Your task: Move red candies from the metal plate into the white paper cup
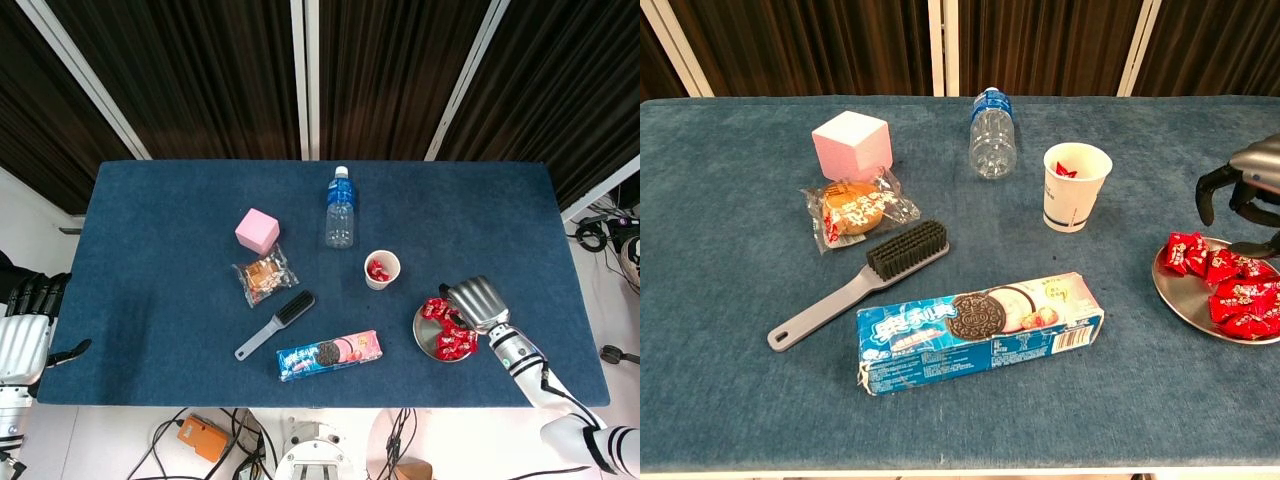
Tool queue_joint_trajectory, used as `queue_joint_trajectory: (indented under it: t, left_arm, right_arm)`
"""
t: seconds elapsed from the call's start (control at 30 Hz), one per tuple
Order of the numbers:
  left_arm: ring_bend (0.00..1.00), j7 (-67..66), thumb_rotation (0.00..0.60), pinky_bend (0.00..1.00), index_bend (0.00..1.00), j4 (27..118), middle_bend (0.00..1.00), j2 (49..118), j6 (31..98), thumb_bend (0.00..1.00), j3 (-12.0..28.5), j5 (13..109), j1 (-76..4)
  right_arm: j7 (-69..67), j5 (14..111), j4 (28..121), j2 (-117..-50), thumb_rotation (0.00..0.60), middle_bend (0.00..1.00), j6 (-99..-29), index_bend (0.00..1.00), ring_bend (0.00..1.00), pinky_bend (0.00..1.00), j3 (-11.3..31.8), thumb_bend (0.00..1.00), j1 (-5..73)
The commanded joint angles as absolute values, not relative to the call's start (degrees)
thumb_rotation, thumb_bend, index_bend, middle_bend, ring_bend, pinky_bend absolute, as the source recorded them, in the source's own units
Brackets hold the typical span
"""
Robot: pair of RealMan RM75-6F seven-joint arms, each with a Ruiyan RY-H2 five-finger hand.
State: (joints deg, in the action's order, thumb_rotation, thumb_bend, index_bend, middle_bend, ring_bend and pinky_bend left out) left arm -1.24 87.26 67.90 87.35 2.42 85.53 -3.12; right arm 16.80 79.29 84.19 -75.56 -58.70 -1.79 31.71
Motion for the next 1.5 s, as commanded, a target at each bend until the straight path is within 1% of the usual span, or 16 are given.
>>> queue_joint_trajectory:
  t: [0.03,0.53,0.9,1.27,1.43,1.5]
  left_arm:
    - [0.00,-1.35,0.600,0.00,0.07,87.42,0.10,67.79,87.53,0.00,2.38,85.54,-2.98]
    - [0.00,-1.28,0.600,0.00,0.07,87.37,0.10,67.76,87.66,0.00,2.40,85.26,-2.64]
    - [0.00,-0.59,0.600,0.00,0.07,86.43,0.10,68.21,87.30,0.00,2.35,85.03,-2.60]
    - [0.00,0.35,0.600,0.00,0.07,85.25,0.10,68.73,87.12,0.00,2.29,84.87,-2.48]
    - [0.00,0.57,0.600,0.00,0.07,84.98,0.10,68.85,87.18,0.00,2.36,84.91,-2.49]
    - [0.00,0.60,0.600,0.00,0.07,84.96,0.10,68.84,87.16,0.00,2.38,84.86,-2.48]
  right_arm:
    - [16.84,80.26,82.89,-76.74,0.600,0.91,-57.80,0.54,1.00,1.00,-1.58,0.44,32.25]
    - [18.06,79.63,79.82,-78.85,0.600,0.91,-54.75,0.55,1.00,1.00,-0.61,0.44,33.17]
    - [19.93,78.34,79.56,-79.62,0.600,0.91,-53.27,0.55,1.00,1.00,-0.54,0.44,33.15]
    - [20.90,76.89,79.08,-80.15,0.600,0.91,-52.59,0.58,1.00,1.00,-0.33,0.44,32.82]
    - [21.02,76.73,79.14,-80.16,0.600,0.91,-52.72,0.65,1.00,1.00,-0.14,0.54,32.72]
    - [20.79,76.97,79.55,-79.91,0.600,0.91,-53.20,0.66,1.00,1.00,0.01,0.56,32.61]
